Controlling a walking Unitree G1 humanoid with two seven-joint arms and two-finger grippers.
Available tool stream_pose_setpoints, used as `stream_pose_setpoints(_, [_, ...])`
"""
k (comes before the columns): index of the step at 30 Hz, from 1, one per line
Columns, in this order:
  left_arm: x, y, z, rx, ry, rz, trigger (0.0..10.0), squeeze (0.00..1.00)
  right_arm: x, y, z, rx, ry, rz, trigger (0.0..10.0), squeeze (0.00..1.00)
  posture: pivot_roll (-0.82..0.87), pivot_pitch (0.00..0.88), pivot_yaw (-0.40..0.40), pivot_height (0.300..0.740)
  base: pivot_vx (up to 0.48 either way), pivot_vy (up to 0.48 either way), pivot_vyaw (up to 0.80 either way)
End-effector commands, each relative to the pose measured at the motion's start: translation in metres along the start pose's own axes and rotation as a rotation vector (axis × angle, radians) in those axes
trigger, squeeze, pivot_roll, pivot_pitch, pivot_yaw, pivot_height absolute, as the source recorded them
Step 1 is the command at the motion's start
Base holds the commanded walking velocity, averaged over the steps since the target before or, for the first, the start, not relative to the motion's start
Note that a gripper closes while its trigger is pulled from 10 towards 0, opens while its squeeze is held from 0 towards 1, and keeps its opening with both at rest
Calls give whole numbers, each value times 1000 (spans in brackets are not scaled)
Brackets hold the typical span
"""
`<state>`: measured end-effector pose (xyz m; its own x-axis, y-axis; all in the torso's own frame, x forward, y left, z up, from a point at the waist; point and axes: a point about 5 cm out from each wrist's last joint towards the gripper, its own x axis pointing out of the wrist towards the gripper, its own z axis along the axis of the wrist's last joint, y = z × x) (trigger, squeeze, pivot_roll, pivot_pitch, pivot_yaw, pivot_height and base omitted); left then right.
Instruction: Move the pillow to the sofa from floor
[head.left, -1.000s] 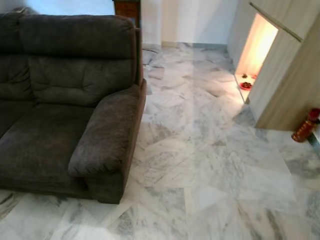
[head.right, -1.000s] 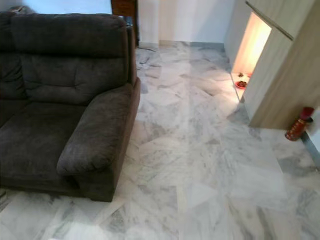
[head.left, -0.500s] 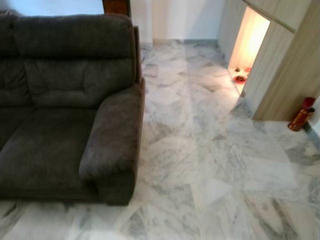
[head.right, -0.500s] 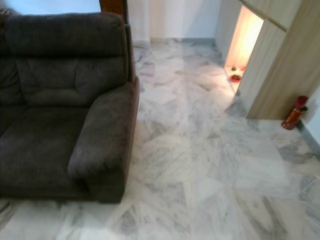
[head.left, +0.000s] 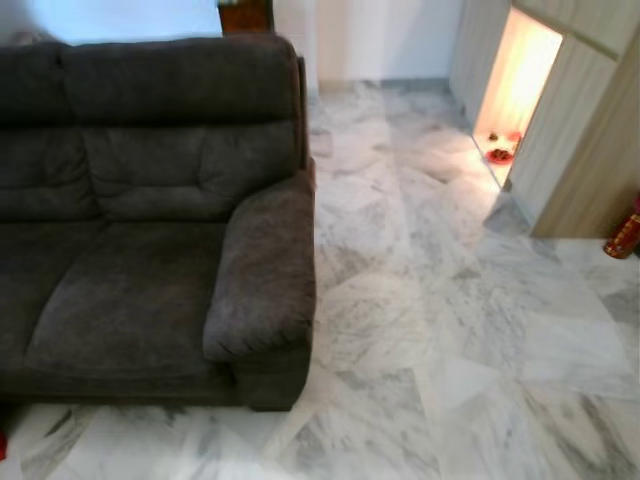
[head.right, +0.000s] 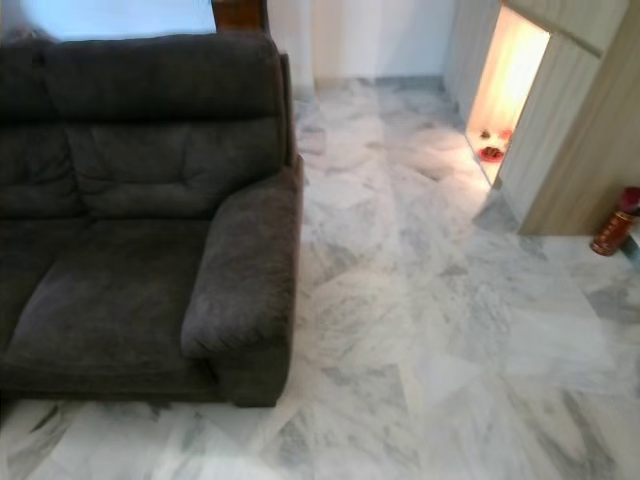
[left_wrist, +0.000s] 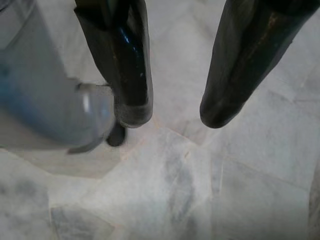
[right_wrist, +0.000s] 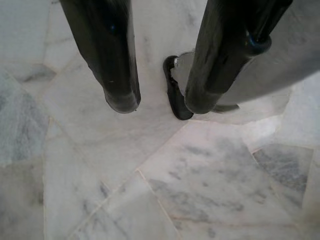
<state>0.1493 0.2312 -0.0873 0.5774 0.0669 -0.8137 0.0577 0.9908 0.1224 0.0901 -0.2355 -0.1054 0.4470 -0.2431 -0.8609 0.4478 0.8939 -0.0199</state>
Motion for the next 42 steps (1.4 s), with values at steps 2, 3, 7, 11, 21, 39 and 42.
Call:
stream_pose_setpoints(2, [-3,9,-8,3,25,22,10000,0,-1,8,-6,7,17,19,10000,0,67,76,18,740,0,386,0])
stream_pose_setpoints(3, [-3,9,-8,3,25,22,10000,0,-1,8,-6,5,19,21,10000,0,67,76,18,740,0,386,0])
stream_pose_setpoints(7, [-3,9,-8,5,26,18,10000,0,0,9,-6,15,25,23,10000,0,66,74,18,740,0,386,0])
stream_pose_setpoints(11, [-3,9,-8,3,25,18,10000,0,0,9,-5,19,21,28,10000,0,70,75,18,740,0,387,0])
stream_pose_setpoints(21, [-4,10,-9,1,26,21,10000,0,-1,11,-9,40,30,26,10000,0,77,78,16,740,0,392,0])
stream_pose_setpoints(39, [-5,10,-11,-6,28,22,10000,0,-2,14,-11,0,31,43,10000,0,83,86,14,740,0,399,0])
stream_pose_setpoints(42, [-4,10,-10,-7,26,22,10000,0,-2,16,-11,-19,26,56,10000,0,83,87,16,740,0,401,667])
